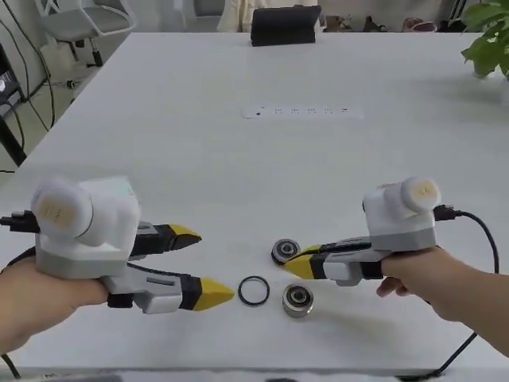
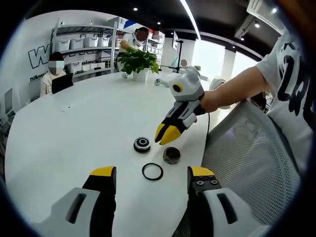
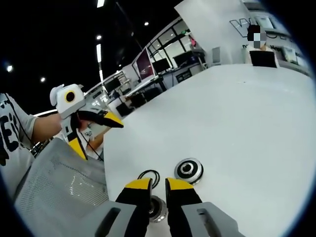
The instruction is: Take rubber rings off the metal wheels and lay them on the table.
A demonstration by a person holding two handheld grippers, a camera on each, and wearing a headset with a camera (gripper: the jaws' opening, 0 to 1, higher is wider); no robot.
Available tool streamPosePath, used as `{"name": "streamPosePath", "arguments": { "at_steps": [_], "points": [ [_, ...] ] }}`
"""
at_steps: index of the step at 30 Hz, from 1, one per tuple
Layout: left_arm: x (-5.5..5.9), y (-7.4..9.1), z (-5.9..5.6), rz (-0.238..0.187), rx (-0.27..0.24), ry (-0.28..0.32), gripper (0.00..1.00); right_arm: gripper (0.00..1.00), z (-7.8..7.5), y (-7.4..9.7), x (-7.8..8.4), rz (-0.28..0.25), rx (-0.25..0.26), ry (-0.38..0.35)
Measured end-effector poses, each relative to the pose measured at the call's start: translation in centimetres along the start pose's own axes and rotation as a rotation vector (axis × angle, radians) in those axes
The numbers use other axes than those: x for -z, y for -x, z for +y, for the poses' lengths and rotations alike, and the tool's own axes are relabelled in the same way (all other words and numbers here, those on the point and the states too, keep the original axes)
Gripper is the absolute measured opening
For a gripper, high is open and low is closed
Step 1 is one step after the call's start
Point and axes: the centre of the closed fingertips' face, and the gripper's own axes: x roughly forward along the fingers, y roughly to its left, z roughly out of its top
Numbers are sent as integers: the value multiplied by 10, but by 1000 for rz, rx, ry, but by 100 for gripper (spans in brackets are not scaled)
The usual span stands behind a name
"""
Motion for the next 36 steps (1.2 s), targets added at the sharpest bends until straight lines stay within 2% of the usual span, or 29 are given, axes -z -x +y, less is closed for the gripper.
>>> {"name": "streamPosePath", "arguments": {
  "at_steps": [11, 20, 26, 36],
  "points": [
    [-4, -10, 9, 10, 1, -15, 55, 11, -5, 9, 3, -5, 30, 28],
    [-5, -25, 14, 26, 11, -26, 55, 13, -12, 13, 2, -9, 60, 43],
    [-4, -36, 19, 54, 28, -54, 54, 16, -19, 14, 5, 1, 77, 57],
    [-6, -54, 24, 69, 48, -55, 53, 19, -29, 14, 7, 12, 99, 80]
  ]
}}
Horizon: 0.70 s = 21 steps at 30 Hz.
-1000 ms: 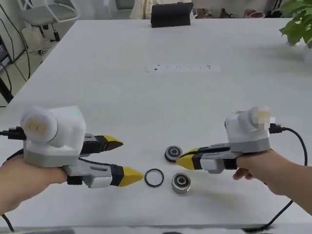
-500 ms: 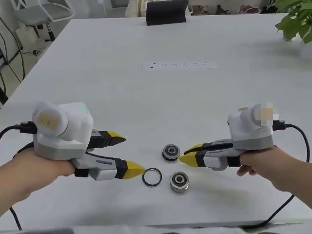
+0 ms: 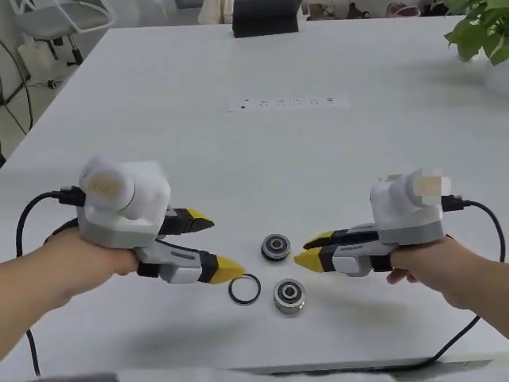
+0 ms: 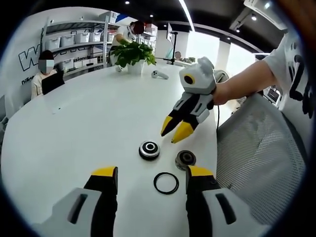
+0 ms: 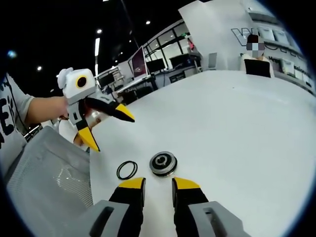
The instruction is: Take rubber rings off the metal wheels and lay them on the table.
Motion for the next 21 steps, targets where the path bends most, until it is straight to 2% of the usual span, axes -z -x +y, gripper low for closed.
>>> {"name": "streamPosePath", "arguments": {
  "at_steps": [7, 21],
  "points": [
    [1, -11, 5, 10, 10, 8, 51, 21, -3, -2, 3, 10, 12, 12],
    [0, -34, -1, 34, 37, -15, 46, 25, -3, -6, 6, 24, 9, 36]
  ]
}}
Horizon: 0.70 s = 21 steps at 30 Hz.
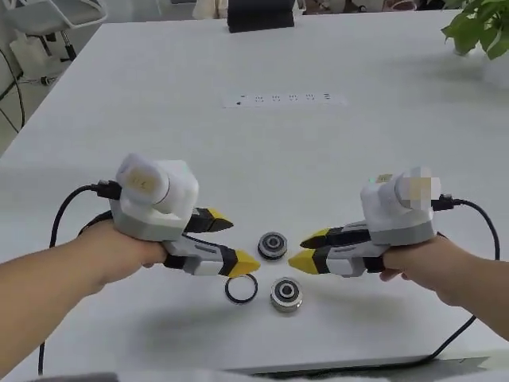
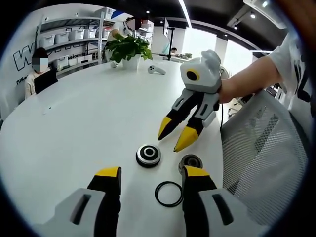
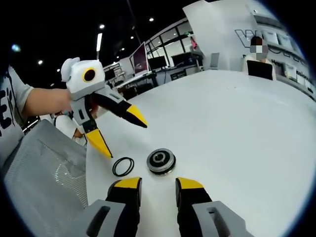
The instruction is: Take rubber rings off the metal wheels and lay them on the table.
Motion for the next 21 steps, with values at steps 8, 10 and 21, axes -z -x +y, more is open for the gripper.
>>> {"name": "streamPosePath", "arguments": {
  "at_steps": [8, 10, 21],
  "points": [
    [-4, -12, 1, 5, 15, -11, 43, 25, 0, -1, 0, -2, -5, -3],
    [-6, -14, 1, 7, 18, -12, 41, 26, -1, -1, 0, -5, -2, -1],
    [-9, -30, -3, 24, 42, -29, 34, 25, -5, -2, 3, -2, -1, 1]
  ]
}}
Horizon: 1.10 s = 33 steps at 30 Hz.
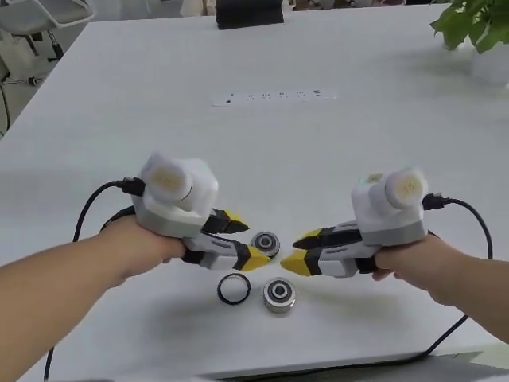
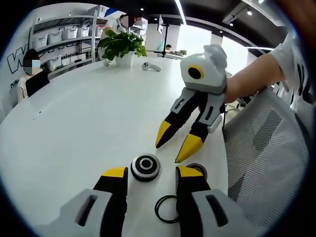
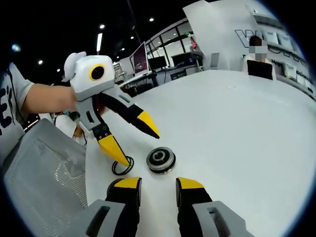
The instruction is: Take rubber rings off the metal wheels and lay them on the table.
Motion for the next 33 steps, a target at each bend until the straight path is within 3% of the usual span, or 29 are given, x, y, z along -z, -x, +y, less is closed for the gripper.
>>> {"name": "streamPosePath", "arguments": {
  "at_steps": [16, 23, 30, 33],
  "points": [
    [2, -13, 2, 23, 5, -23, 18, 25, 1, -2, 3, 3, -3, -7],
    [2, -13, 5, 22, -22, -35, 13, 25, 1, -2, 5, 3, -3, -6],
    [1, -18, 1, 16, -48, -97, 12, 25, 0, -4, 2, -1, -3, -1],
    [0, -17, 1, 9, -56, -77, 12, 25, -1, -5, 1, -3, 0, 5]
  ]
}}
